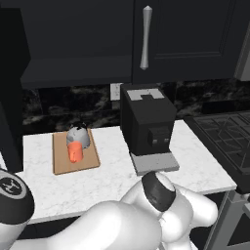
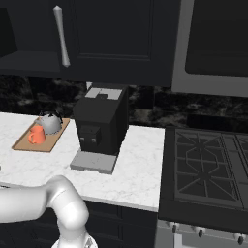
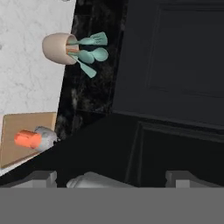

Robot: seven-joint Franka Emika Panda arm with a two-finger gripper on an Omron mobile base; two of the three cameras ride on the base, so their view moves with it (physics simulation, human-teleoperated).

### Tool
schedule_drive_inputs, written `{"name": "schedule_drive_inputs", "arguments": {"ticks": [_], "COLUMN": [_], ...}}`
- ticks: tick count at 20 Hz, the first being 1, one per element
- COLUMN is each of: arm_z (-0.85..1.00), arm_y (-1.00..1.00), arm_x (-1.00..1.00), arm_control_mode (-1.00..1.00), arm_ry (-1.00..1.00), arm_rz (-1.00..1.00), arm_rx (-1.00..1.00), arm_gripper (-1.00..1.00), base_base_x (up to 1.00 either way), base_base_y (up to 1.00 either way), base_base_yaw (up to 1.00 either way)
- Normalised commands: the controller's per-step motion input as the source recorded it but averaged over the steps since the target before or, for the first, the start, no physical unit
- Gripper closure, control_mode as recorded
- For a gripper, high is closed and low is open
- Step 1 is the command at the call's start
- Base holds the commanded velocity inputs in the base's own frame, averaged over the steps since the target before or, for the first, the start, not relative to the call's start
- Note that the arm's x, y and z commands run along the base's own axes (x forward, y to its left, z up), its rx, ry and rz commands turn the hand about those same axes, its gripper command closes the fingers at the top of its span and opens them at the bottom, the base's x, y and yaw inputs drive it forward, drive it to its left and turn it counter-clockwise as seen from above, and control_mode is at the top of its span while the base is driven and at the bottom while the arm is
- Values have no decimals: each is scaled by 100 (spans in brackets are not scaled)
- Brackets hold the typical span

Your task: Pick the kettle from the counter and place it on the tray. Then pick the mug from the cabinet and place it on the tray. Then close the cabinet doors.

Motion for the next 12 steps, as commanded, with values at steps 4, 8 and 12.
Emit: {"name": "schedule_drive_inputs", "arguments": {"ticks": [4,8,12], "arm_z": [0,0,0], "arm_y": [-53,-62,-69], "arm_x": [23,24,24], "arm_control_mode": [-100,-100,-100], "arm_ry": [-1,0,0], "arm_rz": [-24,-25,-25], "arm_rx": [0,0,0], "arm_gripper": [-100,-100,-100], "base_base_x": [0,0,0], "base_base_y": [0,0,0], "base_base_yaw": [0,0,0]}}
